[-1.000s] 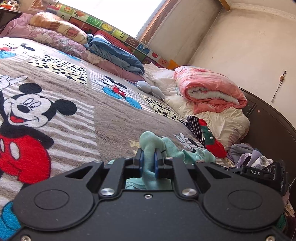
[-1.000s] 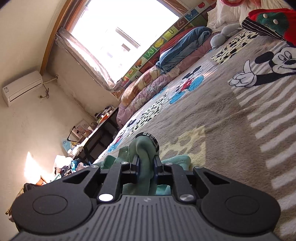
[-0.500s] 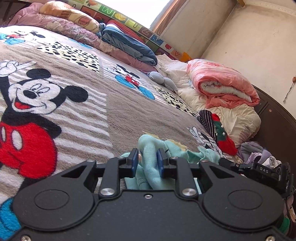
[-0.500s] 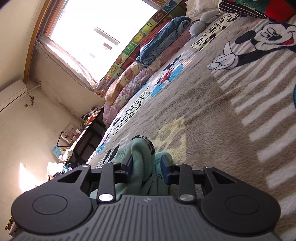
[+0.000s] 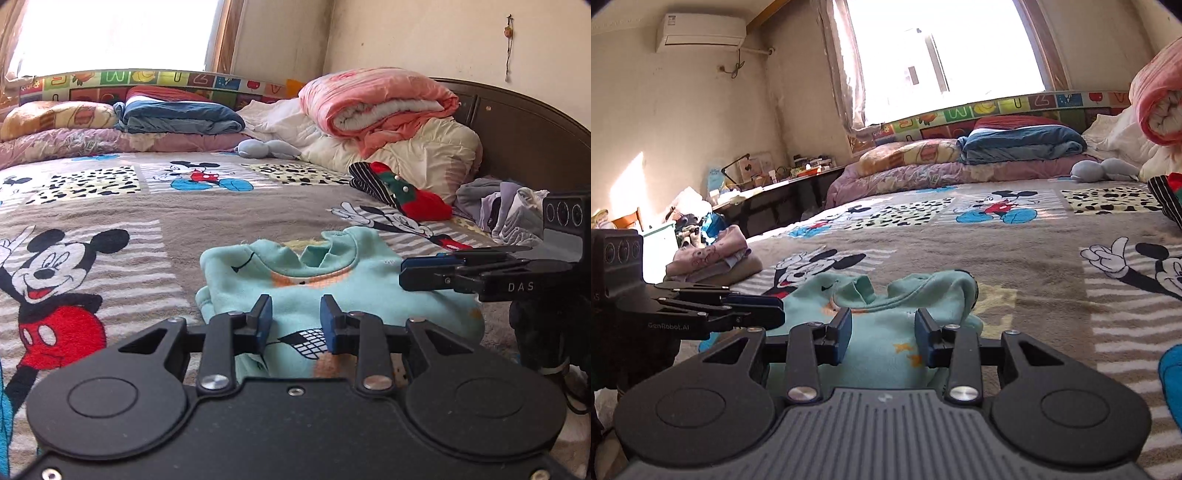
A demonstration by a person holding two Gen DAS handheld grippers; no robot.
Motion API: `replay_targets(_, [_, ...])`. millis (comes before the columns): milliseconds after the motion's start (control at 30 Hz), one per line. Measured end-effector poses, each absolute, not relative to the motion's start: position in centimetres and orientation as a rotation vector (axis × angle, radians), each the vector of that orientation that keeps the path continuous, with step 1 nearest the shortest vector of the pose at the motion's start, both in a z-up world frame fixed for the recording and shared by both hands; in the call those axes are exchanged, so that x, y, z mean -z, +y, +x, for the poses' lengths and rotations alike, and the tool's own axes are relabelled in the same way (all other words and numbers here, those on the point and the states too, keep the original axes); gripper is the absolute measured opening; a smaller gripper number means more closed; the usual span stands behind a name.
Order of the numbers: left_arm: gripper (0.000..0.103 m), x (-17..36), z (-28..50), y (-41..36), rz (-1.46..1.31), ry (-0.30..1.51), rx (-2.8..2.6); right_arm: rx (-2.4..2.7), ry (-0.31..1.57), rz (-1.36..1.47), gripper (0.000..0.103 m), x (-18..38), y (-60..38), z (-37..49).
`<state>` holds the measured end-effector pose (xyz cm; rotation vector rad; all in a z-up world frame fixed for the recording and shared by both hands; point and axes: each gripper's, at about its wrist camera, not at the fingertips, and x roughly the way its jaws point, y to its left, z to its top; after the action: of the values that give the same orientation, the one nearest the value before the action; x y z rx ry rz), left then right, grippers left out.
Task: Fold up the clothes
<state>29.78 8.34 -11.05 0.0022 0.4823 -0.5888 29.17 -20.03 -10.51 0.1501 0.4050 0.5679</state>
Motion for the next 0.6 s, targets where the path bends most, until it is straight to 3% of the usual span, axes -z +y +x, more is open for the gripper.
replay_targets(167, [0.029,12.5,30.9,7.4,0.066,0.512,0.595,-0.548,0.485,0.104,0.038,12.1,-19.1,29.9])
replay_targets(600, [0.029,11.3,26.5,6.2,0.181,0.464,0.657,-0.662,0.387,-0.042,0.039,10.1,-17.4,25.3])
